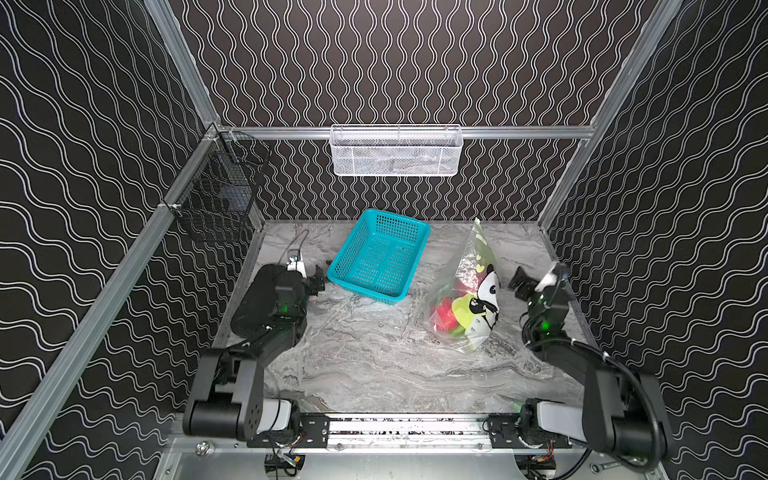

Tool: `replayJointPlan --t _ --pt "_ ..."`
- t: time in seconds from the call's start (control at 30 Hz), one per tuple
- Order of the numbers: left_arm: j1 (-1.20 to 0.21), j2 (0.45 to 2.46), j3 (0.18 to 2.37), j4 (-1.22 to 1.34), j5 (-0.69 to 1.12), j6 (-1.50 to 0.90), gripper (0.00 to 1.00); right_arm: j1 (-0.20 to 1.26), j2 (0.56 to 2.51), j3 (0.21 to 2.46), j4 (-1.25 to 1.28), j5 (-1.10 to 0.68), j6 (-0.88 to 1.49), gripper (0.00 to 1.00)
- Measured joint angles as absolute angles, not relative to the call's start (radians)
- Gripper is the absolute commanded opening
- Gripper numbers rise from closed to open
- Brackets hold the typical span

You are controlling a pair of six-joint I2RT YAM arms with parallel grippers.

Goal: Open the zip-top bag and take out the dragon fruit
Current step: Pick up the zipper food storage bag at the center of the board.

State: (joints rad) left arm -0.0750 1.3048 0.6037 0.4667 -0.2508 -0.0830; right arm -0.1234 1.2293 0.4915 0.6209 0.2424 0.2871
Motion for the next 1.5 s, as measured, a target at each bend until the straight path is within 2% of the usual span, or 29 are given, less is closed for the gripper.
replayJointPlan --t 0.17,0.27,0.4,0.47,0.6,0.8,0.93,1.03,1.37,1.5 --pt "-0.136 1.187 0.801 0.091 -0.187 -0.219 0.99 -0.114 1.179 0.766 0.142 0.225 0.444 1.00" --pt "-0.241 1.166 0.888 -0.064 -0.109 -0.255 0.99 -0.069 1.243 1.005 -0.078 0.106 0.474 1.00" --pt "-0.347 1.240 1.045 -0.224 -0.019 -0.287 0.99 -0.056 1.422 1.367 -0.353 -0.068 0.483 1.00" --pt "-0.425 1.318 1.147 -0.280 0.012 -0.284 0.99 -0.060 1.426 1.413 -0.451 -0.096 0.498 1.00" --pt "-0.578 1.484 1.332 -0.316 0.080 -0.254 0.99 -0.088 1.324 1.349 -0.572 -0.131 0.554 1.00" --pt "-0.648 1.655 1.468 -0.315 0.143 -0.228 0.99 -0.093 1.214 1.240 -0.617 -0.213 0.625 1.00" --pt "-0.717 1.857 1.549 -0.100 0.189 -0.233 0.99 -0.047 0.989 1.042 -0.587 -0.300 0.711 1.00" --pt "-0.746 1.974 1.619 -0.056 0.215 -0.260 0.99 -0.039 0.885 0.933 -0.543 -0.351 0.768 1.00" --pt "-0.813 2.222 1.927 0.045 0.163 -0.228 0.98 -0.036 0.827 0.904 -0.599 -0.427 0.767 1.00" --pt "-0.823 2.326 2.078 0.006 0.088 -0.206 0.89 -0.036 0.828 0.913 -0.608 -0.451 0.748 1.00"
